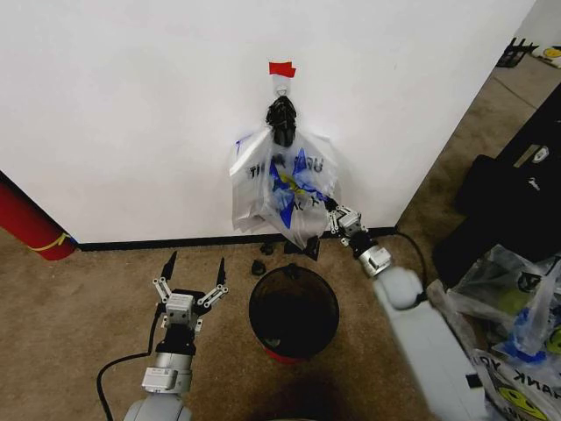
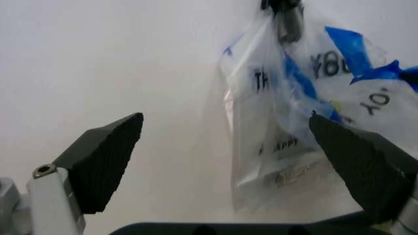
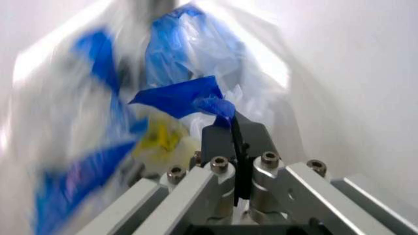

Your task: Pick up the garbage bag from the wall and place it over the trash bin.

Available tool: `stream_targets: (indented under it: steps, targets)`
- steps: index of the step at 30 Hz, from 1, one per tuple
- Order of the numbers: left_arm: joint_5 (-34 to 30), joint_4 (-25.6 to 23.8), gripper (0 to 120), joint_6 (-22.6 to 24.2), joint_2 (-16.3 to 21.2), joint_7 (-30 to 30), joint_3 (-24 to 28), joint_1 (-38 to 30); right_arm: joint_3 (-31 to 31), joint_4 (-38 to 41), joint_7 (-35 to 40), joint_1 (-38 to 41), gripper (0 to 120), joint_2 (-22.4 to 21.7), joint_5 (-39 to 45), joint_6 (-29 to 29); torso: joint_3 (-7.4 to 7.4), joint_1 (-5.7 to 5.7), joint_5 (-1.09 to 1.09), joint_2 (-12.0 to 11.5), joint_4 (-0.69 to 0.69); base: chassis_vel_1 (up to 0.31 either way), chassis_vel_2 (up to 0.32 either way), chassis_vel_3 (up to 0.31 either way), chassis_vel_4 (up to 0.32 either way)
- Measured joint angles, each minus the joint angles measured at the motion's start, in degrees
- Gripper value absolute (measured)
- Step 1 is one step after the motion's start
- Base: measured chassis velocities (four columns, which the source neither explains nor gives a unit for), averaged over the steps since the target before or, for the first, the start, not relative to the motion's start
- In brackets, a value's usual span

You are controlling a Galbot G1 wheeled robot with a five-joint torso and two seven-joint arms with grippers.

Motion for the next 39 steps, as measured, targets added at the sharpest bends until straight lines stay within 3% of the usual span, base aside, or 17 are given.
stream_targets:
  steps: [7, 12, 18, 22, 28, 31, 39]
  targets:
    - [-2.1, 1.0, 100, -3.5, 3.6, 4.4, 2.4, -5.0, -1.3, 5.1, -1.0, -5.0, 0, 3.4, 23.8, -0.4, 0.00, 0.00, 0.00, 0.0, -0.01, 0.000, 0.000, 0.000, 0.000]
    - [-0.1, 1.8, 100, -4.3, 6.3, 5.2, 3.9, -7.8, -2.0, 7.8, -1.2, -6.1, 0, 4.8, 35.2, -0.9, 0.00, 0.00, -0.01, 0.0, 0.00, 0.000, 0.000, 0.000, 0.000]
    - [0.0, 3.3, 100, 1.6, 11.1, 4.6, 7.8, -13.4, -2.3, 9.9, -1.4, -6.8, 0, 6.2, 44.0, -1.1, 0.01, 0.00, -0.01, 0.0, 0.00, 0.000, 0.000, 0.000, 0.000]
    - [-0.9, 5.5, 100, 5.9, 14.9, 3.7, 11.2, -18.9, -2.6, 9.8, -2.1, -7.1, 0, 6.9, 44.6, -1.2, 0.01, 0.00, -0.02, 0.0, -0.01, 0.000, 0.000, 0.000, 0.000]
    - [-0.8, 7.4, 100, 15.2, 25.5, 4.7, 20.7, -33.6, -3.4, 8.8, -3.3, -7.5, 0, 9.1, 41.7, -1.1, 0.01, 0.00, 0.02, 0.0, -0.02, 0.000, 0.000, 0.000, 0.000]
    - [-1.4, 9.2, 100, 18.5, 27.9, 4.5, 24.4, -38.0, -3.5, 8.5, -3.9, -7.8, 0, 9.8, 40.0, -1.1, 0.01, 0.00, 0.01, 0.0, 0.00, 0.000, 0.000, 0.000, 0.000]
    - [-2.8, 15.8, 97, 25.8, 27.3, 4.4, 30.4, -47.3, -3.4, 7.2, -5.4, -7.9, 0, 10.6, 36.7, -0.3, 0.01, 0.01, 0.00, 0.0, -0.01, 0.000, 0.000, 0.000, 0.000]
